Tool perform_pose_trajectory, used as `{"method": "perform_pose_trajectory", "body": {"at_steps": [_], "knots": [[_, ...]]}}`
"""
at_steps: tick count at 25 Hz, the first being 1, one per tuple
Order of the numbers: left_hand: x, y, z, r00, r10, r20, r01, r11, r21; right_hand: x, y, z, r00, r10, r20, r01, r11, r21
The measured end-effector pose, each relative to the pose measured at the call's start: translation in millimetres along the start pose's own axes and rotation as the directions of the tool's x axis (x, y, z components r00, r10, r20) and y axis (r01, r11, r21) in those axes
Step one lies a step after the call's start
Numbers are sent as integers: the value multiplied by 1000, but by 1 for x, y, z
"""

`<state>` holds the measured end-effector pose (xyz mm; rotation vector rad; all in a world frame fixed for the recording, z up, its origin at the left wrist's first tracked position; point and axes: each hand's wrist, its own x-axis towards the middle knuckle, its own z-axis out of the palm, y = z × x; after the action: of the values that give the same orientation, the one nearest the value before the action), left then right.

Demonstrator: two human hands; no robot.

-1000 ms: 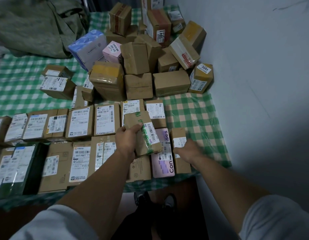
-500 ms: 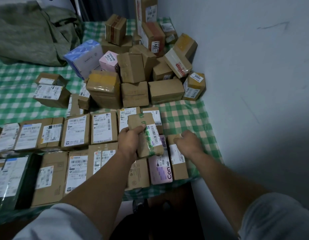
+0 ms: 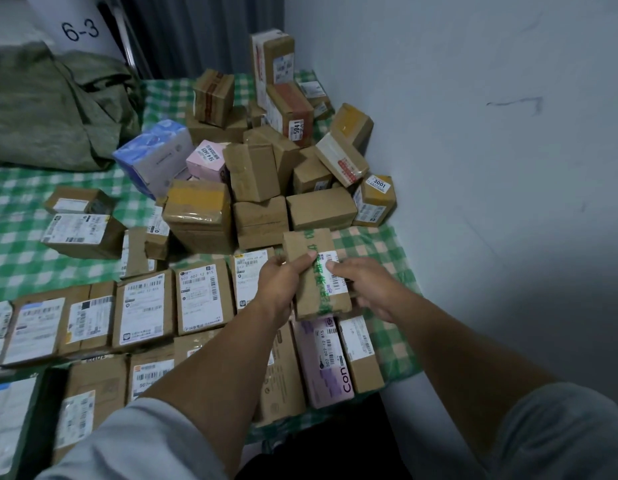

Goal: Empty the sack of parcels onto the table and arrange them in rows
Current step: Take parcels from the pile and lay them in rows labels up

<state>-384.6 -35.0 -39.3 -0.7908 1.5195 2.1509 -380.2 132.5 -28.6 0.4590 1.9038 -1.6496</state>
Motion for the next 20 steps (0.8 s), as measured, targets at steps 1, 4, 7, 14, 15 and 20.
{"method": "perform_pose_trajectory", "body": {"at_steps": [1, 4, 7, 14, 15, 20], "knots": [[3, 2, 3, 1000, -8, 10, 8, 1000, 9, 3, -3, -5, 999, 7, -31, -7, 1000, 5], [21, 7, 6, 998, -17, -58, 21, 998, 57, 21, -8, -27, 987, 19, -159, -8, 997, 71], [39, 0, 7, 989, -4, -147, 18, 995, 97, 41, -10, -41, 976, 31, -217, -17, 998, 67], [54, 3, 47, 999, -48, -19, 51, 976, 214, 71, -16, -54, 977, -12, -212, -1, 998, -61], [55, 2, 49, 998, -61, -29, 66, 975, 212, 76, -15, -56, 974, 9, -225, -26, 997, -71], [62, -6, 33, 990, -44, -136, 80, 959, 272, 92, -3, -56, 971, 108, -213, -125, 990, -68]]}}
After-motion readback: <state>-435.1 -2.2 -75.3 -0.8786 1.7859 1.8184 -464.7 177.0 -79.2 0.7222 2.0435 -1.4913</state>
